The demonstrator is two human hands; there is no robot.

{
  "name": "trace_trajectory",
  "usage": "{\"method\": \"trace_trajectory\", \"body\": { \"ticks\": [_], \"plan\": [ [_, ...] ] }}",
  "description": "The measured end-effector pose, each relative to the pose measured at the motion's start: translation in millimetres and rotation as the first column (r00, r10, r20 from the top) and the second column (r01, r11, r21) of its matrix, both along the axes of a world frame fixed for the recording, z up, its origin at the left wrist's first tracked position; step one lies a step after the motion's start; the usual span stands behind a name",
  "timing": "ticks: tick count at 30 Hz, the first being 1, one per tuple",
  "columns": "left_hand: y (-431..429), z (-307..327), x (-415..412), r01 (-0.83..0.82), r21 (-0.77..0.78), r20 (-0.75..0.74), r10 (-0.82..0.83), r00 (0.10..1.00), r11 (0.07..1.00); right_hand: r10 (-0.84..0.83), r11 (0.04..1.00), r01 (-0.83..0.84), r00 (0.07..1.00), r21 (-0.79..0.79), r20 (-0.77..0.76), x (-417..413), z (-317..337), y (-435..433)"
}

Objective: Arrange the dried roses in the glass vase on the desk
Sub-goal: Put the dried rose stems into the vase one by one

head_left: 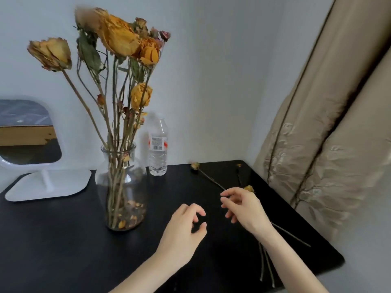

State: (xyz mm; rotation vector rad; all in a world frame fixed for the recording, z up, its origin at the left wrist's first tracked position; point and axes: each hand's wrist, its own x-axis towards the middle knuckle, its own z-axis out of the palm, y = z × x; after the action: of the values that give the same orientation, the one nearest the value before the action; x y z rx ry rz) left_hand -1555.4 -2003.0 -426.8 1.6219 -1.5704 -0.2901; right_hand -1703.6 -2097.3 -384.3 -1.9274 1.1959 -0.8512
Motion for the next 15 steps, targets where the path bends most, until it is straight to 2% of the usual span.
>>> {"method": "trace_trajectory", "body": {
  "ticks": [4, 7, 10, 15],
  "plan": [
    [-39.4, -3.0, -42.8, 0.084, 0.204, -0.027, -0.08, 0.996, 0.975, -0.229, 0.973, 0.229, 0.971, 0.0, -0.063, -50.1, -17.2, -31.4],
    [-62.9, -6.7, -71.5, 0.076, 0.304, -0.06, -0.06, 0.996, 0.95, -0.319, 0.948, 0.311, 0.927, -0.074, -0.196, -76.4, -29.1, -50.7],
    [-79.1, -9.1, -90.0, 0.029, 0.371, -0.04, -0.015, 0.999, 0.928, -0.327, 0.945, 0.312, 0.894, -0.099, -0.308, -87.6, -36.1, -62.9],
    [-93.3, -6.0, -102.5, -0.012, 0.409, -0.021, 0.022, 1.0, 0.912, -0.239, 0.97, 0.237, 0.88, -0.056, -0.41, -83.8, -37.8, -75.7]
  ]
}}
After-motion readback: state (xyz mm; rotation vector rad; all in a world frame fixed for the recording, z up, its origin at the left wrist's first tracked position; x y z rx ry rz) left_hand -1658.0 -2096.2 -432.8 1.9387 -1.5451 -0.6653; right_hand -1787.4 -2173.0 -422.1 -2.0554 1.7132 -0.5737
